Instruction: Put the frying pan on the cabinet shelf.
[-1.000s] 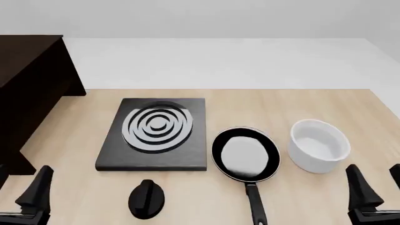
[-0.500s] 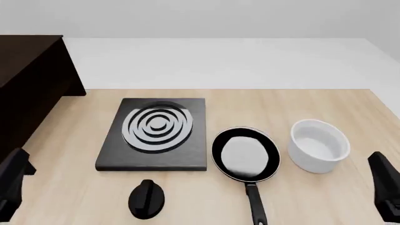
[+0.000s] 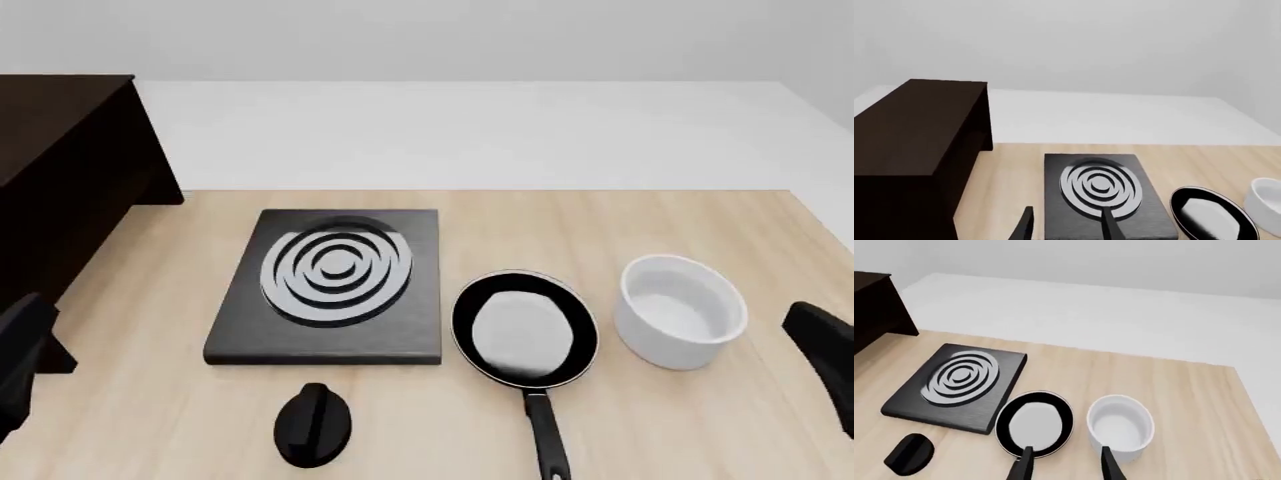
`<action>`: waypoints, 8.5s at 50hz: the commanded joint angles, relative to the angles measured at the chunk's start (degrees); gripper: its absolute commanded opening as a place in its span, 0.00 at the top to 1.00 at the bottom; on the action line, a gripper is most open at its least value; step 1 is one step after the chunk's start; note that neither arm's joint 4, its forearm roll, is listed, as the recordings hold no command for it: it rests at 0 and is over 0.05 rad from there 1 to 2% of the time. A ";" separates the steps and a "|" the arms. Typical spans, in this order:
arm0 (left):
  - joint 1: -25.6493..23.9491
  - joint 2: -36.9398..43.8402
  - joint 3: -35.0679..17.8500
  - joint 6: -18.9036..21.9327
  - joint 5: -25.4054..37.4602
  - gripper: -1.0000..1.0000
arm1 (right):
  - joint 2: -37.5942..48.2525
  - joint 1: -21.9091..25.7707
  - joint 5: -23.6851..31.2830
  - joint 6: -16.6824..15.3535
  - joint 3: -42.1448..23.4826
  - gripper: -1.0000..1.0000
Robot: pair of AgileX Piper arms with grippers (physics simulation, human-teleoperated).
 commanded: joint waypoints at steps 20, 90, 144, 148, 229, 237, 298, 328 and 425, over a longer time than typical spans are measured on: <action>-0.50 1.99 -0.12 -1.49 -0.06 0.00 | 17.21 11.60 9.76 4.95 -3.20 0.00; -3.12 2.91 1.37 -2.40 -0.25 0.00 | 43.34 22.27 -3.19 10.37 0.63 0.00; -3.84 3.83 3.56 -2.33 -1.87 0.00 | 53.24 25.19 -17.88 14.58 11.78 0.00; -3.92 3.72 3.58 -2.31 -1.74 0.00 | 53.73 25.17 -18.70 14.80 12.21 0.00; -5.68 4.29 4.99 -1.73 -2.42 0.00 | 40.10 15.80 -19.80 4.20 15.57 1.00; -5.82 4.39 4.77 -1.74 -2.27 0.00 | 37.08 13.96 -18.34 1.92 14.50 1.00; -12.03 6.04 -2.35 -29.20 2.26 0.00 | 45.18 23.67 -18.37 -4.29 -18.44 1.00; -19.13 12.24 -4.66 -56.17 -3.45 0.00 | 62.95 34.23 -15.42 -4.52 -40.69 1.00; -20.48 12.07 1.30 -66.53 -11.19 0.00 | 74.68 52.79 -22.95 -2.57 -44.09 1.00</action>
